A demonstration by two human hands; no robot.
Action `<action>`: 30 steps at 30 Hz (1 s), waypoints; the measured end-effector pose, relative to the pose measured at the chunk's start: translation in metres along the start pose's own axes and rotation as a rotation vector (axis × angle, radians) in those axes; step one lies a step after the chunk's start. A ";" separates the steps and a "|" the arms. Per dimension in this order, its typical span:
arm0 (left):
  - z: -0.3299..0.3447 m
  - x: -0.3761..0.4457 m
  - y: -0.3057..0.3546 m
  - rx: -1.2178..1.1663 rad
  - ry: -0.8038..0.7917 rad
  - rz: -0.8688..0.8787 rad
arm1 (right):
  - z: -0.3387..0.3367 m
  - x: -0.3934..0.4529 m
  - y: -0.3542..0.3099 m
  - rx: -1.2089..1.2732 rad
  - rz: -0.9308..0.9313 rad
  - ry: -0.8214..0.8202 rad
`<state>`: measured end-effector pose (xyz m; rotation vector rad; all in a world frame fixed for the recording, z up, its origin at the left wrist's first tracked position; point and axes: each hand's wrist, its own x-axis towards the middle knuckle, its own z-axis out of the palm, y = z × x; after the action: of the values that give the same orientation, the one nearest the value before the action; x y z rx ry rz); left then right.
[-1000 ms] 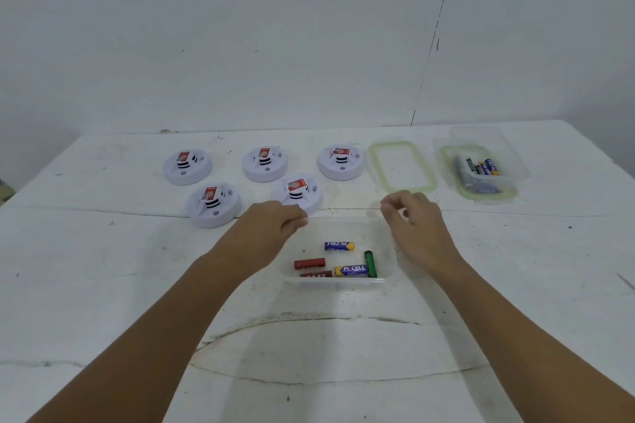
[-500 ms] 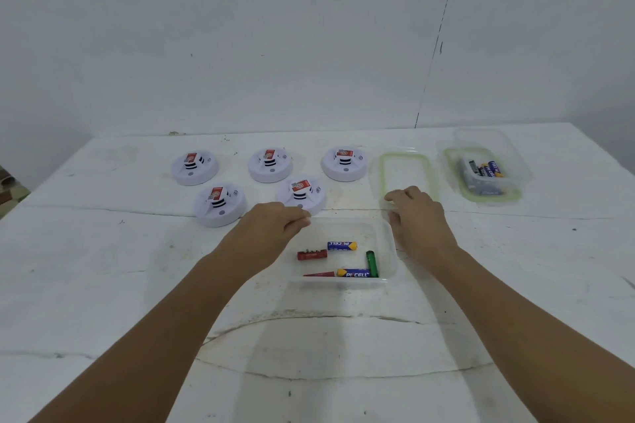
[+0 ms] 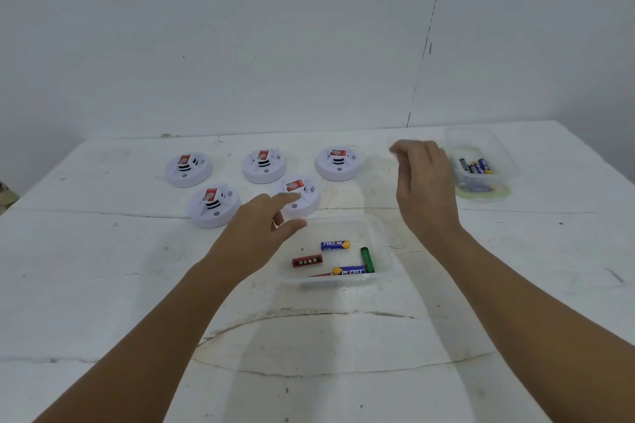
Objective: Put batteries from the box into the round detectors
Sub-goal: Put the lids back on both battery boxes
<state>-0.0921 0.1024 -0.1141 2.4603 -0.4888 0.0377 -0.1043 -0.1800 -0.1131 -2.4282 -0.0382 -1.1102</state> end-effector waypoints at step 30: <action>-0.012 -0.003 0.023 -0.537 0.049 -0.324 | -0.023 -0.031 -0.048 0.604 0.671 -0.395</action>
<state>-0.1016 0.0936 -0.0913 1.9737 -0.0560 -0.1481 -0.1514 -0.1420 -0.1034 -1.8450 0.2579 -0.2545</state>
